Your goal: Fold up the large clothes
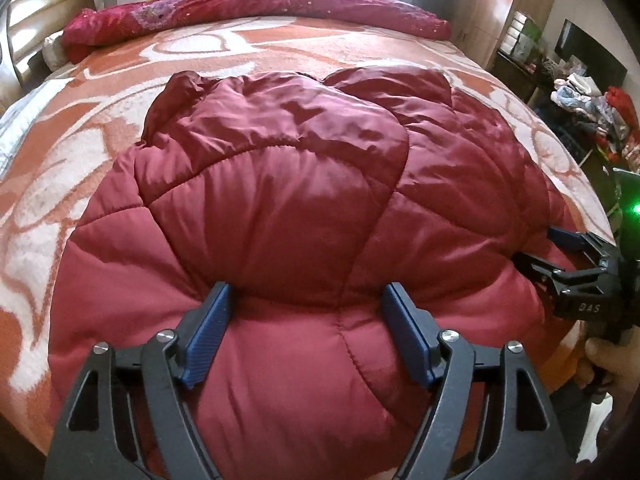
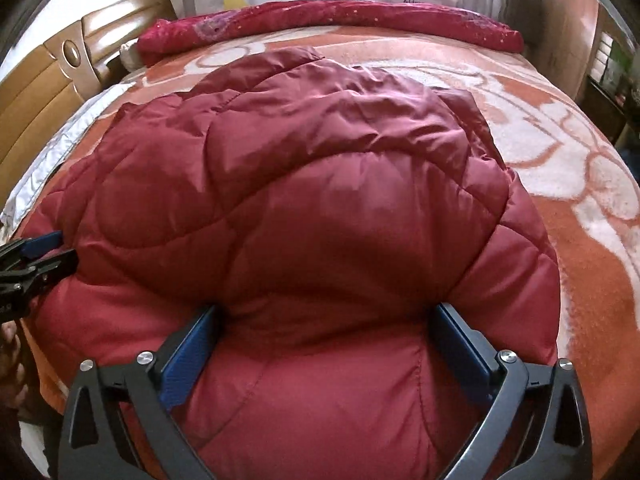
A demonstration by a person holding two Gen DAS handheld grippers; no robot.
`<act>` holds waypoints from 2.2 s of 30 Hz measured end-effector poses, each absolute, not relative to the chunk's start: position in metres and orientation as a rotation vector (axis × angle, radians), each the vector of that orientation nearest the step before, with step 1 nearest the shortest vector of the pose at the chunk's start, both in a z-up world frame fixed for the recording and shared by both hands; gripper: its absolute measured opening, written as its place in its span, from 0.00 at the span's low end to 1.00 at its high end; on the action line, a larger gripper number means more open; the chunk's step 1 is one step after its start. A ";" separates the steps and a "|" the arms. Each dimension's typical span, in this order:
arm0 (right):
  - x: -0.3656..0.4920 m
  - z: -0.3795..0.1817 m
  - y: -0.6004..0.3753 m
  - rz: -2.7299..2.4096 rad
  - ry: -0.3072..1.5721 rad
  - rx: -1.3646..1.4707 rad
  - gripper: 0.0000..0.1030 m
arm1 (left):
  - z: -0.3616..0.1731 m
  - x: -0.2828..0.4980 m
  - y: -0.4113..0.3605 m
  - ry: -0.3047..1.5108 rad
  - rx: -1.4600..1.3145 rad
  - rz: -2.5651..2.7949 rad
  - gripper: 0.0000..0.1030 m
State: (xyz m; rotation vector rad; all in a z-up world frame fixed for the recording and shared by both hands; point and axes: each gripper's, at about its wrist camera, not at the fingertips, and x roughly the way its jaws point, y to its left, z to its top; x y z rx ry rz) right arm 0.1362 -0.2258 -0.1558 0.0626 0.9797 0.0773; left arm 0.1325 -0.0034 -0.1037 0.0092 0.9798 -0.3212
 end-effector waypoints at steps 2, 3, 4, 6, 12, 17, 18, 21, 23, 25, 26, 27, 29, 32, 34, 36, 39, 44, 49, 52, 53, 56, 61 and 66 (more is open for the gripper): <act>0.136 -0.157 -0.227 0.077 0.976 0.067 1.00 | -0.103 0.132 -0.004 0.980 0.010 -0.315 0.76; 0.135 -0.158 -0.227 0.078 0.974 0.069 1.00 | -0.102 0.132 -0.004 0.981 0.006 -0.312 0.76; 0.135 -0.158 -0.228 0.080 0.969 0.070 1.00 | -0.098 0.130 -0.003 0.978 -0.004 -0.310 0.76; 0.129 -0.156 -0.224 0.080 0.967 0.074 1.00 | -0.089 0.124 0.002 0.975 -0.027 -0.318 0.76; 0.124 -0.154 -0.224 0.081 0.967 0.085 1.00 | -0.068 0.101 0.016 0.947 -0.086 -0.331 0.76; 0.118 -0.149 -0.226 0.087 0.979 0.093 1.00 | -0.091 0.103 0.009 0.968 -0.001 -0.302 0.79; 0.116 -0.149 -0.227 0.086 0.979 0.091 1.00 | -0.092 0.102 0.007 0.961 0.006 -0.301 0.81; 0.108 -0.151 -0.232 0.080 0.976 0.103 1.00 | -0.095 0.101 0.007 0.955 0.009 -0.304 0.81; 0.107 -0.150 -0.233 0.079 0.972 0.113 1.00 | -0.096 0.101 0.007 0.950 0.011 -0.309 0.81; 0.106 -0.144 -0.233 0.078 0.972 0.119 0.99 | -0.096 0.101 0.008 0.948 0.011 -0.311 0.82; 0.105 -0.139 -0.233 0.077 0.970 0.123 0.97 | -0.097 0.101 0.009 0.945 0.010 -0.311 0.82; 0.102 -0.131 -0.233 0.083 0.959 0.138 0.95 | -0.097 0.100 0.009 0.942 0.008 -0.312 0.82; 0.095 -0.114 -0.233 0.115 0.916 0.171 0.93 | -0.098 0.099 0.007 0.933 0.010 -0.308 0.82; 0.091 -0.095 -0.225 0.145 0.866 0.156 0.93 | -0.096 0.097 0.006 0.933 0.006 -0.298 0.82; 0.092 -0.089 -0.219 0.182 0.857 0.152 0.93 | -0.087 0.095 0.008 0.938 -0.013 -0.304 0.82; 0.094 -0.089 -0.214 0.196 0.861 0.135 0.93 | -0.074 0.093 0.013 0.933 -0.055 -0.318 0.82; 0.095 -0.098 -0.208 0.197 0.878 0.098 0.93 | -0.064 0.094 0.019 0.924 -0.092 -0.309 0.82; 0.095 -0.131 -0.224 0.131 0.941 0.108 0.94 | -0.074 0.100 0.018 0.967 -0.080 -0.294 0.82; 0.081 -0.144 -0.244 0.120 0.920 0.187 0.94 | -0.071 0.100 0.005 0.962 -0.019 -0.287 0.82; 0.080 -0.142 -0.241 0.116 0.922 0.178 0.94 | -0.081 0.102 -0.002 0.969 0.033 -0.245 0.82; 0.079 -0.139 -0.241 0.118 0.926 0.178 0.94 | -0.081 0.101 -0.003 0.967 0.040 -0.239 0.82; 0.079 -0.119 -0.240 0.139 0.895 0.185 0.90 | -0.082 0.101 -0.004 0.964 0.051 -0.232 0.82; 0.094 -0.095 -0.225 0.186 0.842 0.144 0.90 | -0.082 0.103 -0.007 0.967 0.061 -0.228 0.82; 0.121 -0.125 -0.214 0.153 0.935 0.098 0.92 | -0.075 0.105 -0.005 0.971 0.041 -0.236 0.82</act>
